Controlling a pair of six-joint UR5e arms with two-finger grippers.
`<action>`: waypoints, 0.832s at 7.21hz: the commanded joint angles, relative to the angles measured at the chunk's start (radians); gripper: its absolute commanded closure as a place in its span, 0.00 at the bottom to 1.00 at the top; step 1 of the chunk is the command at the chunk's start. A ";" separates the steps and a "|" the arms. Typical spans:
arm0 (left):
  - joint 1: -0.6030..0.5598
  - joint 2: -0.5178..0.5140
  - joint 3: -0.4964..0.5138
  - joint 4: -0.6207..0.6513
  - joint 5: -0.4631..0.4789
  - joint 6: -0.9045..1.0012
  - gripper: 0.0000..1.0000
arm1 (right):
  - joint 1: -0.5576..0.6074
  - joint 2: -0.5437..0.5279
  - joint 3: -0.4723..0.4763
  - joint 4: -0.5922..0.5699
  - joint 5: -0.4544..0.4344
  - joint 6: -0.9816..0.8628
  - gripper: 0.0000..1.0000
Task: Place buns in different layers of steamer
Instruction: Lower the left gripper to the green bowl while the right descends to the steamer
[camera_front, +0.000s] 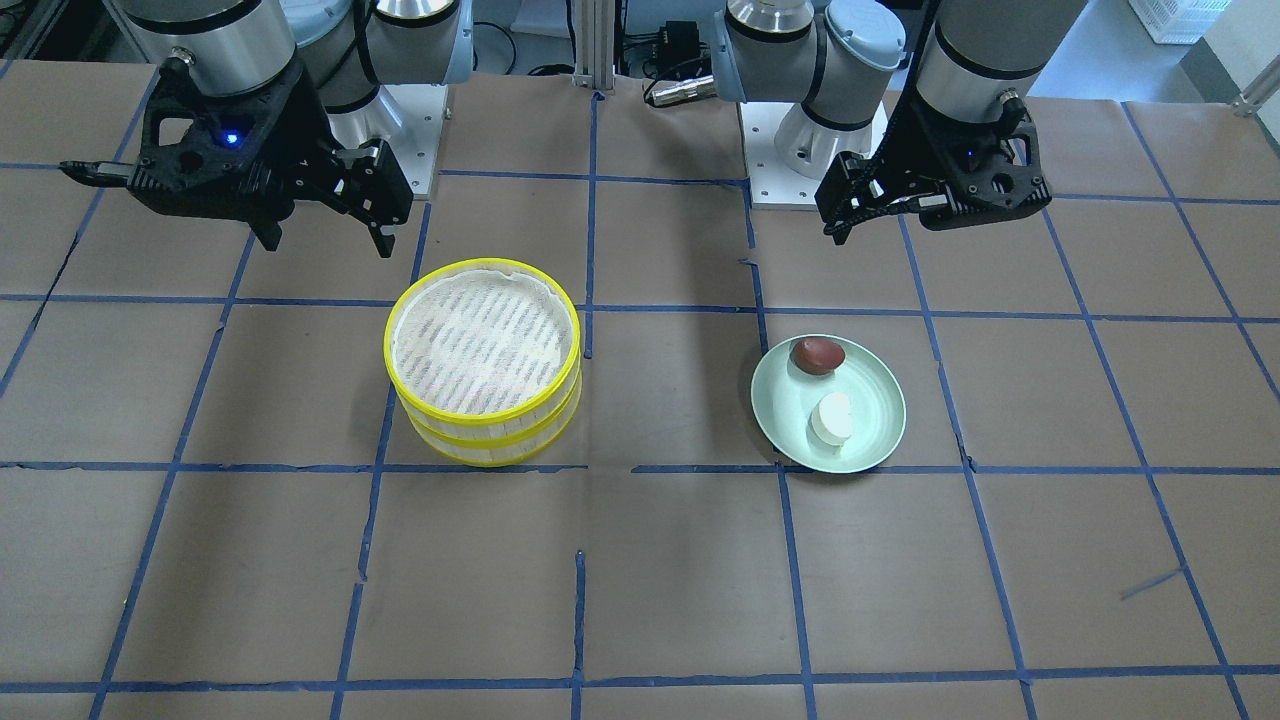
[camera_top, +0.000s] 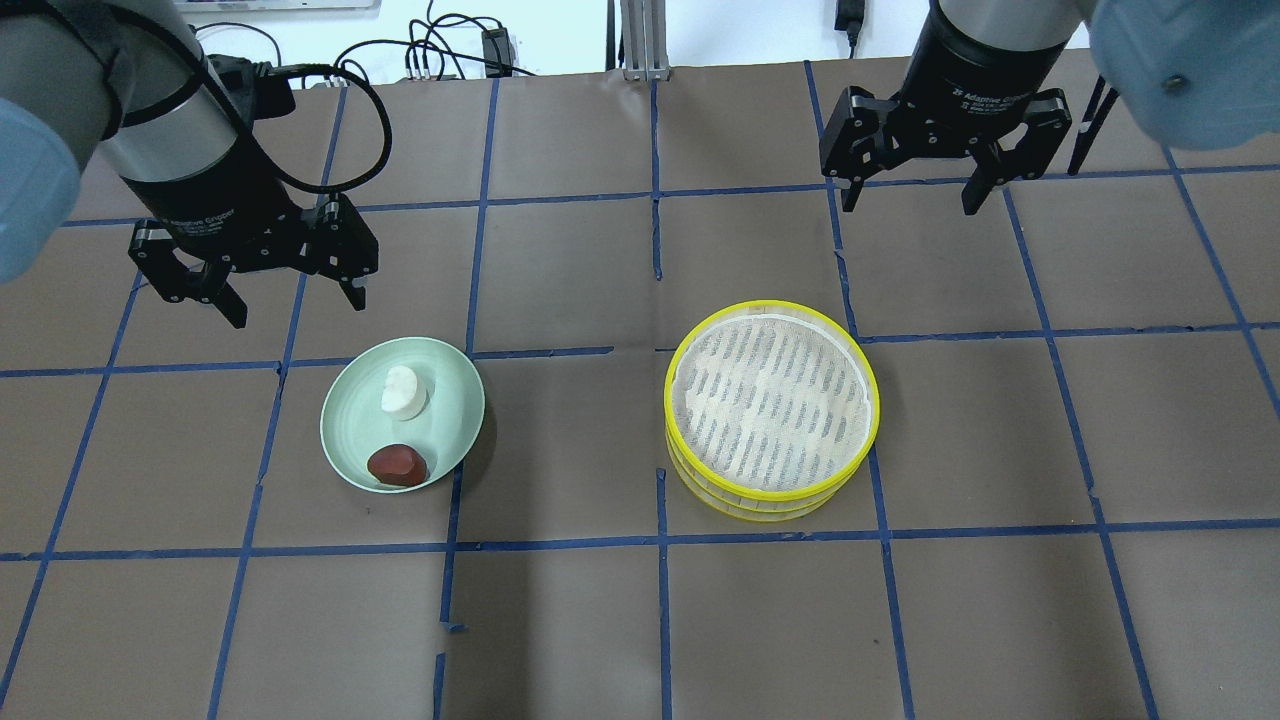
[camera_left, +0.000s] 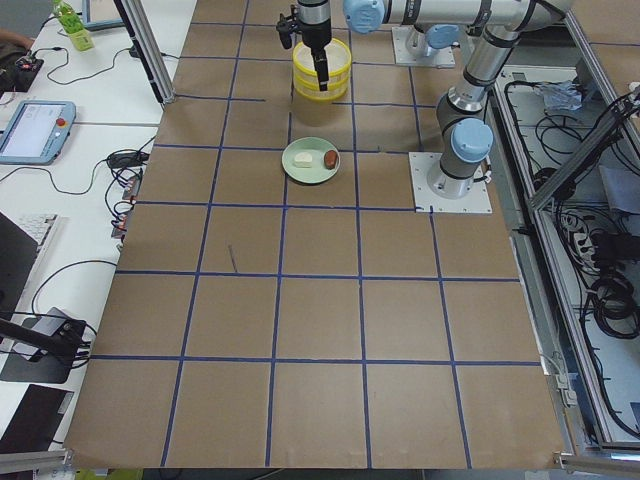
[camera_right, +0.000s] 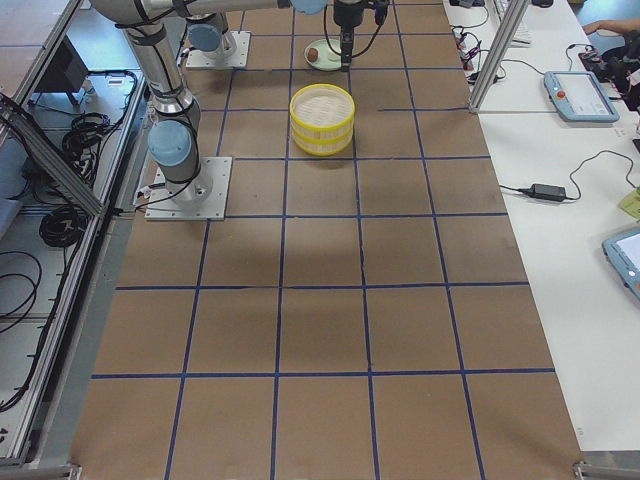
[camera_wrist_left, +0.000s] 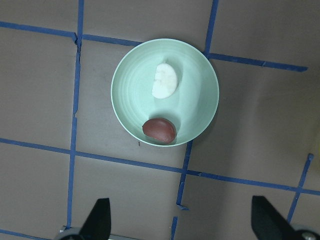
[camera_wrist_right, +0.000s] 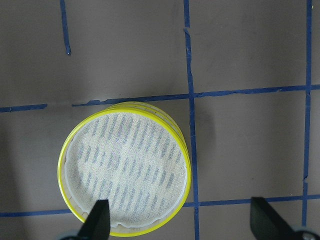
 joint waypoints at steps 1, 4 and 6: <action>-0.001 -0.001 -0.001 0.002 -0.001 0.000 0.00 | 0.000 -0.002 0.004 -0.006 -0.001 0.001 0.00; 0.003 -0.004 -0.004 0.025 0.004 0.023 0.00 | 0.000 -0.002 0.004 -0.006 0.000 0.001 0.00; 0.019 -0.008 -0.015 0.034 0.007 0.081 0.00 | 0.001 -0.002 0.007 0.010 -0.003 0.000 0.00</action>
